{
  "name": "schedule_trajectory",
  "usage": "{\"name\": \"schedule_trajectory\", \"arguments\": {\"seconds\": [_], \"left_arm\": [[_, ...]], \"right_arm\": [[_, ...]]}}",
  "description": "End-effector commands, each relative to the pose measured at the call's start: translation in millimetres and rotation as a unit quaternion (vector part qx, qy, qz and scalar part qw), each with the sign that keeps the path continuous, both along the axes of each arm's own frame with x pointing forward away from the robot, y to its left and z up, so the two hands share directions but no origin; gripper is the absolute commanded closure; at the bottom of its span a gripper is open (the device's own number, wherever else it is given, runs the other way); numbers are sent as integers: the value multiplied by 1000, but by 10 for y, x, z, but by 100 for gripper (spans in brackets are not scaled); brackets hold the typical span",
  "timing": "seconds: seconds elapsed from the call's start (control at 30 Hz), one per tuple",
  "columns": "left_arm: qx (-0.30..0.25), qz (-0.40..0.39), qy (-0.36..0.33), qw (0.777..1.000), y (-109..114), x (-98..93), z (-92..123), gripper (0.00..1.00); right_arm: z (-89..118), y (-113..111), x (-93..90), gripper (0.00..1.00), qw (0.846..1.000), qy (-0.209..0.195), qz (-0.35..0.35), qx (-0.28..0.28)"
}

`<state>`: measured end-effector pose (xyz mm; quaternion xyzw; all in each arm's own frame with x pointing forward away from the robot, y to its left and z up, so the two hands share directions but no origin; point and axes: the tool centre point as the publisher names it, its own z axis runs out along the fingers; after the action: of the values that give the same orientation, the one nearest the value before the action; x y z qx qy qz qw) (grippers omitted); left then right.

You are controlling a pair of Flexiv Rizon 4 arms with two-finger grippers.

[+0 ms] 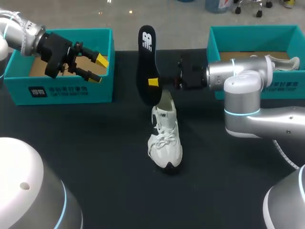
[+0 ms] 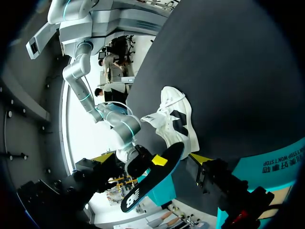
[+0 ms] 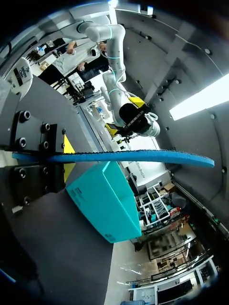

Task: Take the shoe out of the shoebox, open the shoe tongue, remove and reinsert the insole, then place the shoe into the shoebox

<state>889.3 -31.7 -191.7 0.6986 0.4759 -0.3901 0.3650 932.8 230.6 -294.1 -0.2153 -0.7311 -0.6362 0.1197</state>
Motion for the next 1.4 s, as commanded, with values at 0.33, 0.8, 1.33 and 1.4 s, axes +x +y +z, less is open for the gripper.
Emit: {"name": "schedule_trajectory", "arguments": {"seconds": [0.33,0.8,1.33,1.4], "left_arm": [[1,-1,0,1000,2,8,0,0],[1,-1,0,1000,2,8,0,0],[1,-1,0,1000,2,8,0,0],[1,-1,0,1000,2,8,0,0]], "right_arm": [[-40,-35,-21,100,1000,5,-6,5],[145,-46,-29,100,1000,-4,-4,12],[-28,-137,-140,100,1000,18,-9,4],[-29,-137,-142,100,1000,15,-11,3]]}}
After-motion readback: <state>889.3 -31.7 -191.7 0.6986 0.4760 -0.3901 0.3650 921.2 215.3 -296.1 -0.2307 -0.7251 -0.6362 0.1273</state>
